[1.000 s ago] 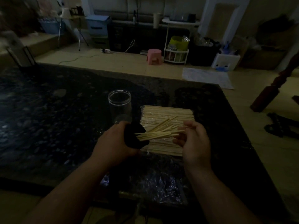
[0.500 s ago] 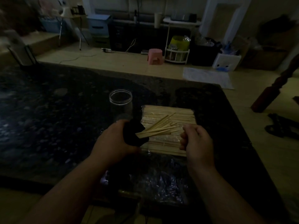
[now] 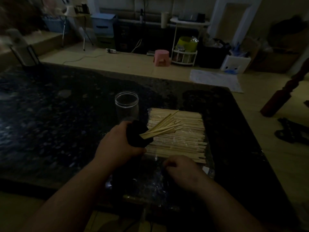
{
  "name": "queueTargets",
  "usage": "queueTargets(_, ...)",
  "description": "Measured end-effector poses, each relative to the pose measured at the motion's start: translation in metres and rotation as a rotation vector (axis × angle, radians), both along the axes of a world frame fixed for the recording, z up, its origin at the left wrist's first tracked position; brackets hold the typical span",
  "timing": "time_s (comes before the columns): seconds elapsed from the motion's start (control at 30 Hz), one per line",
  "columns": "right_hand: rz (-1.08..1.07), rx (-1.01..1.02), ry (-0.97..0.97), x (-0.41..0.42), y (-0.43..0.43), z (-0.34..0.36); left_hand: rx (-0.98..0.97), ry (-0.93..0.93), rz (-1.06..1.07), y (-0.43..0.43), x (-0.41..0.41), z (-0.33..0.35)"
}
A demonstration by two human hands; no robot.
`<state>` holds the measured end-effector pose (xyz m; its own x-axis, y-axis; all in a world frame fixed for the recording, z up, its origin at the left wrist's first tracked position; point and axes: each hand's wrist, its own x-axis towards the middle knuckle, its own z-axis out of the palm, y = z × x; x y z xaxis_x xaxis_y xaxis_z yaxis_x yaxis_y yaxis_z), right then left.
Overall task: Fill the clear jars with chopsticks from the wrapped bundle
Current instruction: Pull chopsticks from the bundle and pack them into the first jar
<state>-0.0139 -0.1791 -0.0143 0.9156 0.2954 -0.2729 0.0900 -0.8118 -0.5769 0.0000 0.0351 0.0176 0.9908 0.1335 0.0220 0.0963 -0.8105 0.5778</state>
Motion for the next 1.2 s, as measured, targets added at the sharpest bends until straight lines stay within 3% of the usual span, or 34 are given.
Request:
queueTargets(0.17,0.045,-0.048,-0.126,0.000,0.000,-0.022,-0.011,-0.024,-0.004,-0.002,-0.002,-0.001)
queueTargets(0.37,0.067,-0.341,-0.293,0.009,-0.002,-0.041,-0.010,-0.022,0.001,-0.002,-0.003,0.000)
queueTargets(0.5,0.029,-0.379,-0.427,0.012,0.001,-0.057,-0.021,-0.013,-0.004,-0.002,-0.004,0.001)
queueTargets(0.97,0.004,-0.317,-0.358,0.013,0.008,-0.051,-0.028,-0.005,-0.001,0.002,-0.001,0.000)
queueTargets(1.2,0.096,-0.531,-0.310,0.005,0.010,-0.055,-0.045,0.008,-0.011,0.002,-0.001,0.000)
